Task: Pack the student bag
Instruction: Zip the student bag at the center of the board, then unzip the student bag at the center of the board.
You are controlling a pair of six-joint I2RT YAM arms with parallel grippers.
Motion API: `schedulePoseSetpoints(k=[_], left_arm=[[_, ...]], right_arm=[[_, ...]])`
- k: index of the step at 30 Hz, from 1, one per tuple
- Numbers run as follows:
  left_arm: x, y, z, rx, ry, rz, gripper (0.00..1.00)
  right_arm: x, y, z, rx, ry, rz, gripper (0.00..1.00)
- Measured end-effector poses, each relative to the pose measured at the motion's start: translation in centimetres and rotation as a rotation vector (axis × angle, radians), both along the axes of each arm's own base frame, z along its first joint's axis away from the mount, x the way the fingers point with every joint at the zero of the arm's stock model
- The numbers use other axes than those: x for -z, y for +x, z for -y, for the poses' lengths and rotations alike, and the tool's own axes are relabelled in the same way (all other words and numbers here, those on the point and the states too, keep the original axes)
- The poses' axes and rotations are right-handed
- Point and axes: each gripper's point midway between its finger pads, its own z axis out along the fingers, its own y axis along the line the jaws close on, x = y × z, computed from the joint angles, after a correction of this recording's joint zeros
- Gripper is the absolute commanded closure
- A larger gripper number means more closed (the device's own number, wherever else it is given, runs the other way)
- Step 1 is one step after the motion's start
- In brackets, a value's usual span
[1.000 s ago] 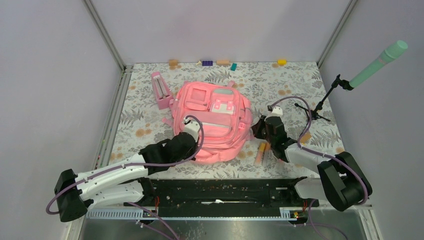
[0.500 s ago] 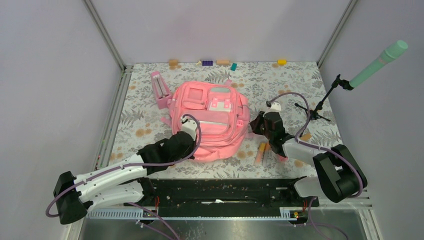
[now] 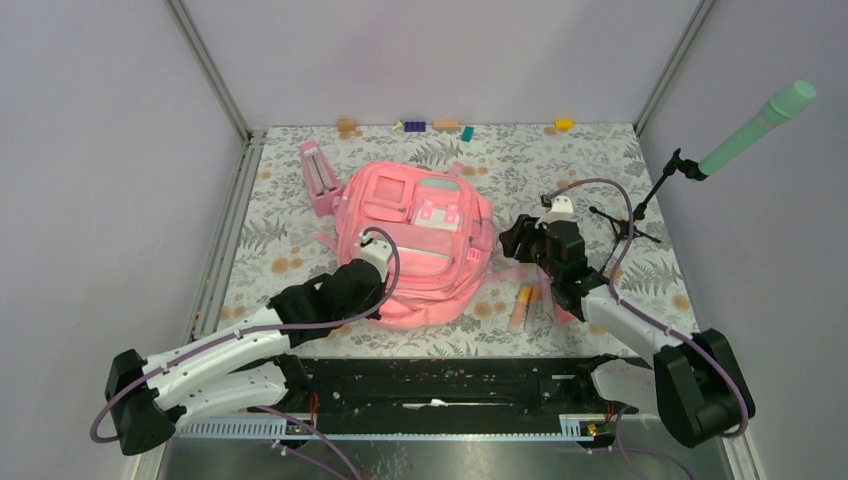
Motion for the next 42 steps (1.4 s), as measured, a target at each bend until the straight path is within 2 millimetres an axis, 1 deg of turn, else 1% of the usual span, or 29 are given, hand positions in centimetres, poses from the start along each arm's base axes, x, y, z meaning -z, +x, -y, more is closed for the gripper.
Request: schedulePoseSetpoints(k=[2, 5, 8, 11, 13, 17, 20, 24, 26, 29, 33, 35, 42], left_arm=[[-0.1, -0.2, -0.5, 0.01, 0.028, -0.015, 1.0], [-1.2, -0.1, -0.9, 0.039, 0.051, -0.021, 1.0], [-2.8, 0.5, -1.2, 0.064, 0.074, -0.019, 1.0], [-4.0, 1.2, -1.7, 0.085, 0.096, -0.018, 1.0], [-4.0, 1.5, -2.4, 0.089, 0.118, -0.025, 1.0], [-2.9, 1.6, -4.2, 0.089, 0.191, -0.062, 1.0], [-2.5, 1.7, -5.0, 0.09, 0.226, -0.063, 1.0], [-1.7, 1.8, -5.8, 0.08, 0.261, -0.046, 1.0], [-1.4, 2.1, -6.3, 0.066, 0.287, -0.037, 1.0], [-1.2, 2.6, -7.0, 0.038, 0.32, -0.016, 1.0], [-1.1, 3.0, -7.6, 0.006, 0.353, 0.0, 1.0], [-1.0, 3.2, -7.9, -0.006, 0.366, 0.004, 1.0], [-1.1, 3.5, -8.4, -0.029, 0.385, 0.012, 1.0]], right_arm=[[-1.3, -0.4, 0.1, -0.021, -0.006, 0.032, 0.35], [-3.0, -1.1, -0.2, -0.075, -0.008, 0.08, 0.34], [-4.5, -2.3, -1.3, -0.183, -0.01, 0.13, 0.35], [-4.9, -3.3, -2.6, -0.303, -0.015, 0.154, 0.35], [-4.6, -3.9, -3.4, -0.371, -0.017, 0.153, 0.35], [-3.6, -4.4, -4.7, -0.471, -0.02, 0.122, 0.36], [-3.4, -3.7, -5.7, -0.527, -0.022, 0.105, 0.36], [-3.6, -2.0, -7.8, -0.618, -0.008, 0.086, 0.37], [-3.1, -1.4, -8.7, -0.66, 0.005, 0.063, 0.37], [-1.8, -0.6, -9.9, -0.713, 0.026, 0.014, 0.37], [-0.1, 0.1, -10.9, -0.761, 0.046, -0.053, 0.37], [0.5, 0.4, -11.3, -0.779, 0.053, -0.076, 0.37], [1.6, 0.7, -11.9, -0.81, 0.056, -0.116, 0.38]])
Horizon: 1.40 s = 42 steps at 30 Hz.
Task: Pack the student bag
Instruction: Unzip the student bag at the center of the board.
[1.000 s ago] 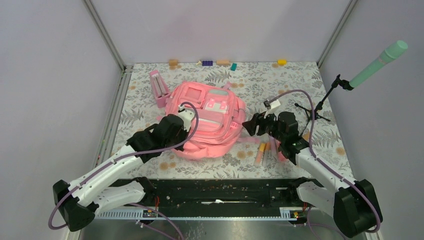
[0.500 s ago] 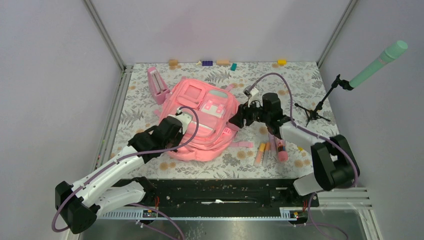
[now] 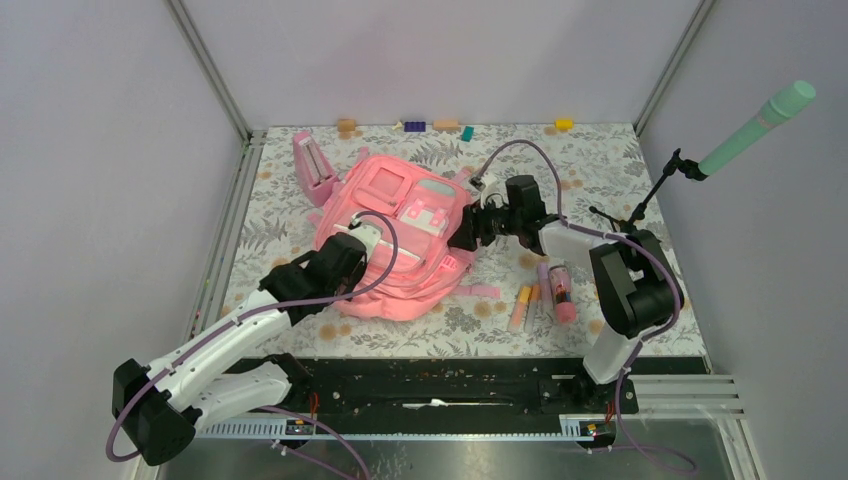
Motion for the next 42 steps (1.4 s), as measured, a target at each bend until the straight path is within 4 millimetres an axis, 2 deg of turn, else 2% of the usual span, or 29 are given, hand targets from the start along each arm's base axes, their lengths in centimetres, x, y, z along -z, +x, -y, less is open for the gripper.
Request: schedulePoseSetpoints(k=[4, 11, 19, 23, 31, 35, 42], left_arm=[[0.0, 0.1, -0.1, -0.004, 0.004, 0.004, 1.0], [0.0, 0.2, -0.3, -0.011, 0.009, 0.005, 1.0], [0.0, 0.2, -0.5, -0.017, 0.012, 0.006, 1.0], [0.0, 0.3, -0.6, -0.018, 0.015, 0.006, 1.0], [0.0, 0.3, -0.7, -0.019, 0.017, 0.007, 1.0], [0.0, 0.3, -0.7, -0.021, 0.018, 0.007, 1.0], [0.0, 0.4, -0.9, -0.028, 0.019, 0.008, 1.0]], right_arm=[[0.9, 0.6, -0.6, -0.019, -0.019, -0.015, 0.38], [1.6, -0.4, -1.2, -0.049, -0.032, -0.026, 0.38], [3.0, -3.1, -1.4, -0.088, -0.007, -0.079, 0.41], [3.0, -3.7, -1.5, -0.095, -0.002, -0.083, 0.47], [2.2, -3.2, -2.0, -0.071, 0.033, -0.08, 0.47], [1.9, -2.8, -2.1, -0.053, 0.046, -0.08, 0.64], [2.1, -2.4, -2.0, -0.02, 0.036, -0.083, 0.81]])
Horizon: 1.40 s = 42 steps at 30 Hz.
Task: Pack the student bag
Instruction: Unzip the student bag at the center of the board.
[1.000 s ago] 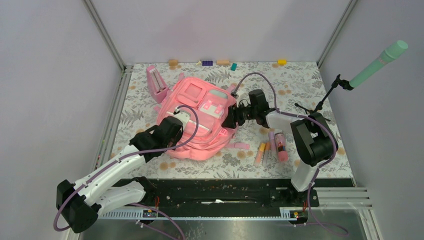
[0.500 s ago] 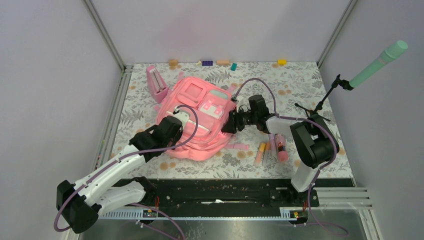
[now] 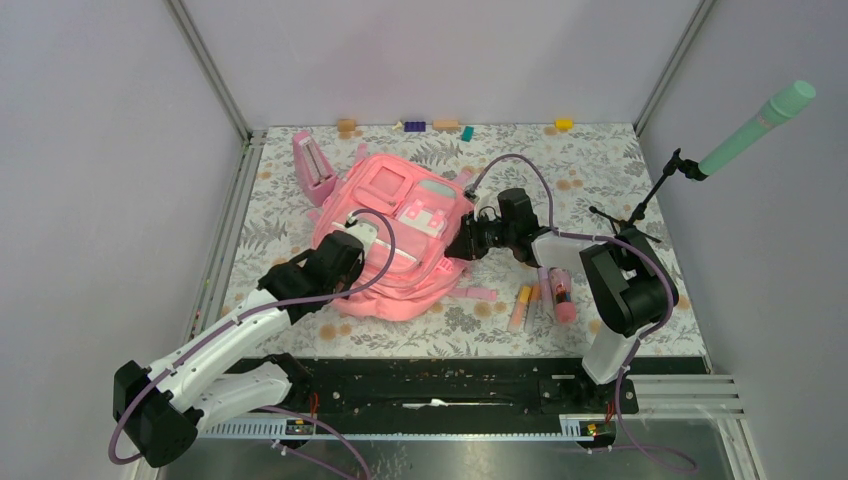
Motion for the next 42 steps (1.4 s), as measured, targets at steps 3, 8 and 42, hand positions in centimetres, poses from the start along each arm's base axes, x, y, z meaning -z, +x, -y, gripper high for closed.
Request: schedulePoseSetpoints(k=[3, 8, 42], left_arm=[[0.0, 0.0, 0.0, -0.001, 0.0, 0.0, 1.0], [0.0, 0.0, 0.0, -0.001, 0.0, 0.0, 1.0], [1.3, -0.7, 2.7, 0.075, -0.101, -0.095, 1.0]], right_arm=[[0.2, 0.0, 0.1, 0.01, -0.005, -0.003, 0.86], [0.5, -0.2, 0.3, 0.02, -0.01, -0.012, 0.95], [-2.0, -2.6, 2.8, 0.014, -0.473, 0.263, 1.0]])
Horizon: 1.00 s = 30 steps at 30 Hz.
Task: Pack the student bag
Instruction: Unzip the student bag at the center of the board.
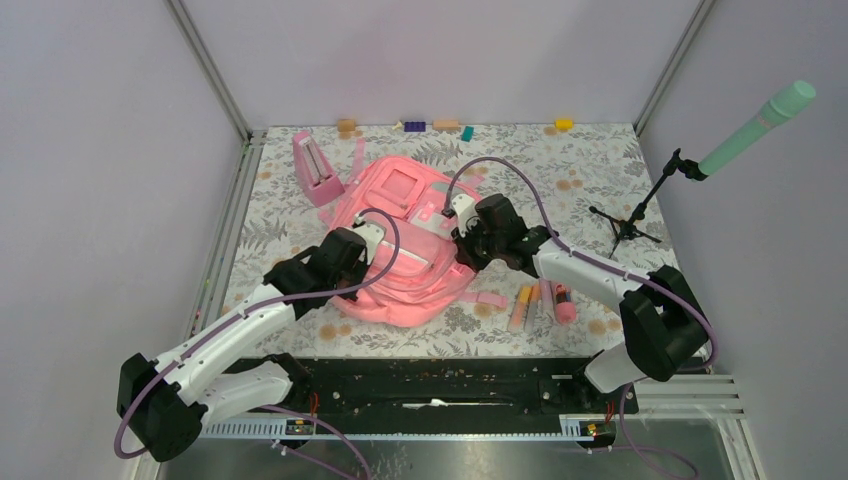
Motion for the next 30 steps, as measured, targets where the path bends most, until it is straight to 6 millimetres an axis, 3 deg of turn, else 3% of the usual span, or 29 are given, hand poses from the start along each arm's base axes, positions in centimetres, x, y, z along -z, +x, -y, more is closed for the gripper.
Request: schedulePoseSetpoints(k=[18, 30], left_arm=[[0.2, -0.7, 1.8, 0.042, -0.076, -0.068, 1.0], [-0.2, 0.0, 5.2, 0.1, -0.123, -0.178, 1.0]], right_arm=[[0.2, -1.9, -0.4, 0.03, -0.017, -0.084, 1.0], [0.1, -3.4, 0.3, 0.122, 0.051, -0.138, 1.0]])
